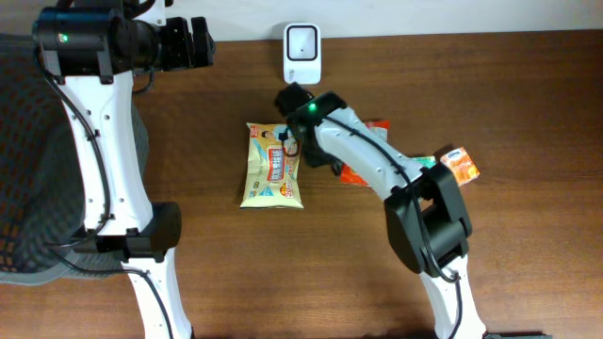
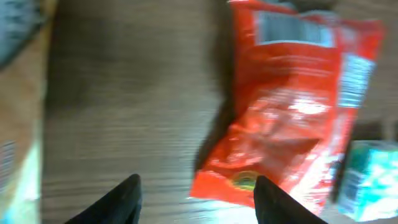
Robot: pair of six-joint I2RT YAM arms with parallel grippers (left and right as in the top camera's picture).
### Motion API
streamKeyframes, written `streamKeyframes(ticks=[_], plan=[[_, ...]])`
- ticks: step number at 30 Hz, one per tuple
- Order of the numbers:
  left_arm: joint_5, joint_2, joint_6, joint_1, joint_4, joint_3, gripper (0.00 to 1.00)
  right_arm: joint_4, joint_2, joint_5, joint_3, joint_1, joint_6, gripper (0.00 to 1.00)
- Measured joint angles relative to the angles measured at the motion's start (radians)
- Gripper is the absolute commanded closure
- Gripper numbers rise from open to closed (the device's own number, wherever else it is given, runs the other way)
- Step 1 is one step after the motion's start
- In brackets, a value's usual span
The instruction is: Scan the item barcode
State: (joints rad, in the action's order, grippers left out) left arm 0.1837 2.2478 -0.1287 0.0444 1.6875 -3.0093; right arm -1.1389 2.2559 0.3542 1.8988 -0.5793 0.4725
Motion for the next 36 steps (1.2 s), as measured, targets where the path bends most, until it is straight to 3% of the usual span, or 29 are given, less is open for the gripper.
streamKeyframes(ticks=[2, 3, 4, 5, 9, 10, 11, 13, 15, 16, 18, 19, 22, 26, 28, 31, 33, 34, 36], plan=[[0.0, 0.0, 0.0, 0.0, 0.0, 0.0, 0.01, -0.026, 0.0, -0.098, 0.009, 0.021, 0.0, 0.41], [0.0, 0.0, 0.0, 0.0, 0.0, 0.0, 0.01, -0.077, -0.001, -0.132, 0.037, 0.044, 0.0, 0.57], [0.0, 0.0, 0.0, 0.0, 0.001, 0.0, 0.01, -0.117, -0.005, -0.172, 0.089, 0.092, -0.012, 0.84], [0.0, 0.0, 0.0, 0.0, 0.0, 0.0, 0.01, -0.143, -0.012, -0.215, 0.125, 0.14, -0.047, 0.96], [0.0, 0.0, 0.0, 0.0, 0.001, 0.0, 0.01, -0.082, -0.029, -0.306, 0.1, 0.303, -0.106, 0.96], [0.0, 0.0, 0.0, 0.0, 0.0, 0.0, 0.01, -0.044, -0.029, -0.314, 0.074, 0.307, -0.109, 0.96], [0.0, 0.0, 0.0, 0.0, -0.001, 0.0, 0.01, 0.019, -0.029, -0.322, 0.035, 0.306, -0.111, 0.89], [0.0, 0.0, 0.0, 0.0, 0.0, 0.0, 0.01, 0.206, -0.027, -0.335, -0.105, 0.303, -0.117, 0.88], [0.0, 0.0, 0.0, 0.0, 0.0, 0.0, 0.01, 0.262, -0.043, -0.338, -0.171, 0.302, -0.118, 0.88], [0.0, 0.0, 0.0, 0.0, 0.0, 0.0, 0.01, 0.241, -0.049, -0.338, -0.175, 0.302, -0.118, 0.71], [0.0, 0.0, 0.0, 0.0, 0.0, 0.0, 0.01, 0.071, -0.051, -0.341, -0.139, 0.302, -0.127, 0.23], [0.0, 0.0, 0.0, 0.0, 0.003, 0.0, 0.01, -0.023, -0.052, -0.344, -0.09, 0.302, -0.146, 0.03], [0.0, 0.0, 0.0, 0.0, 0.0, 0.0, 0.01, -0.161, -0.063, -0.349, 0.132, 0.32, -0.211, 0.01], [0.0, 0.0, 0.0, 0.0, 0.0, 0.0, 0.01, -0.18, -0.065, -0.457, 0.126, 0.448, -0.379, 0.0], [0.0, 0.0, 0.0, 0.0, 0.0, 0.0, 0.01, -0.151, -0.055, -0.621, 0.059, 0.517, -0.513, 0.06], [0.0, 0.0, 0.0, 0.0, 0.0, 0.0, 0.01, 0.047, -0.039, -0.745, -0.174, 0.514, -0.57, 0.11], [0.0, 0.0, 0.0, 0.0, 0.003, 0.0, 0.01, 0.164, -0.053, -0.787, -0.258, 0.513, -0.581, 0.36], [0.0, 0.0, 0.0, 0.0, 0.0, 0.0, 0.01, 0.209, -0.063, -0.803, -0.287, 0.513, -0.582, 0.68], [0.0, 0.0, 0.0, 0.0, 0.0, 0.0, 0.01, 0.214, -0.067, -0.84, -0.314, 0.514, -0.578, 0.82]])
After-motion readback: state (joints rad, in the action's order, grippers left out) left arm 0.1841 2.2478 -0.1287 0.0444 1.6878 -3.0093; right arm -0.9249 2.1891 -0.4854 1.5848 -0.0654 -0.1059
